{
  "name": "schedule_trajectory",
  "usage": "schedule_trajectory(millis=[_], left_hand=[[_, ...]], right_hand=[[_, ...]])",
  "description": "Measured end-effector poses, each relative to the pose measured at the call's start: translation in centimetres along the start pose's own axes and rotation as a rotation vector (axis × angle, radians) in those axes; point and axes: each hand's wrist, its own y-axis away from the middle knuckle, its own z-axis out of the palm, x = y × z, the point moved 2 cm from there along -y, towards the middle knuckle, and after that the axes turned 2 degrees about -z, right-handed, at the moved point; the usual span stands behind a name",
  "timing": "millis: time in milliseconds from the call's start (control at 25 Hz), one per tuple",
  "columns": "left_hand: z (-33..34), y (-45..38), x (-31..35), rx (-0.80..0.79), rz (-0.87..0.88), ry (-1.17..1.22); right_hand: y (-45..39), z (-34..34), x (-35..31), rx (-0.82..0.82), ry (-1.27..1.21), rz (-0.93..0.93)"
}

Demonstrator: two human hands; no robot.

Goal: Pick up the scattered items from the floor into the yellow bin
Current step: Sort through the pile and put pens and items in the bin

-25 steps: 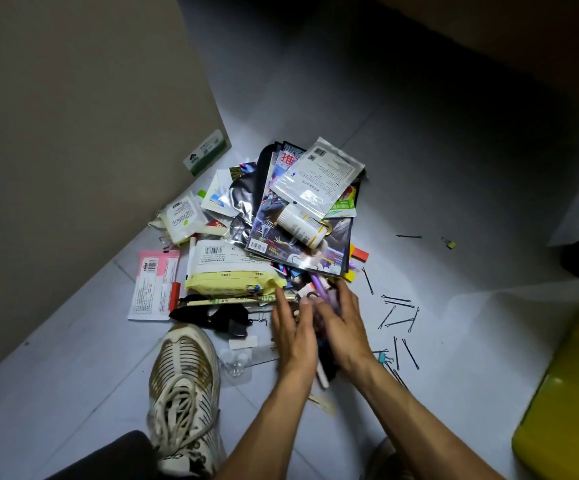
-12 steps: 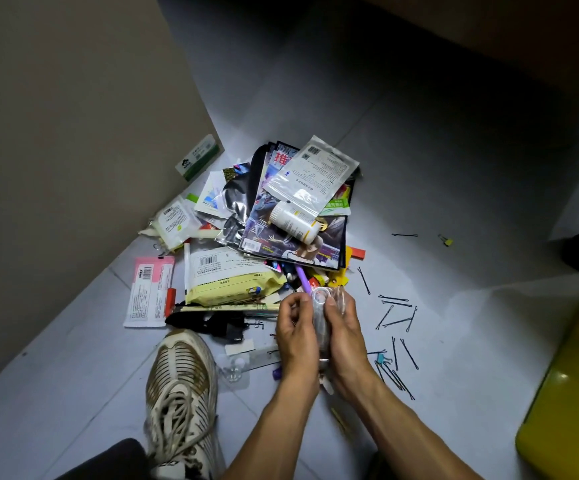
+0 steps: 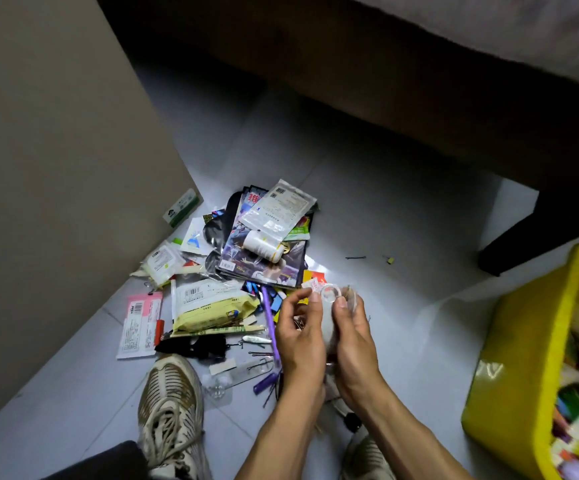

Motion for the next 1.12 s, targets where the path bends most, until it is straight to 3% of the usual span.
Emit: schedule_trajectory(millis=[280, 440, 600, 760, 920, 1120], left_hand=[[9.4, 7.4, 4.0, -0.277, 0.106, -0.053], [17.2, 14.9, 2.0, -0.563, 0.017, -0.157], [22.4, 20.7, -1.1, -0.761, -0.179, -0.245], [23.0, 21.1, -3.0, -0.844, -0.337, -0.188], [21.7, 19.5, -3.4, -0.868, -0.282, -0.225], [19.2, 17.8, -1.7, -0.783, -0.217, -0.196]], right_hand=[[4.0, -5.9, -10.4, 0.231, -0.108, -0.12], [6.9, -15.6, -14.6, 0.534, -0.181, -0.316], [9.6, -24.0, -15.6, 0.722, -0.214, -0.348], [10.9, -27.7, -15.3, 0.723, -0.204, -0.331], [11.3, -27.4, -14.9, 0.74, -0.138, -0.333], [10.4, -24.0, -14.9, 0.561, -0.058, -0.306]])
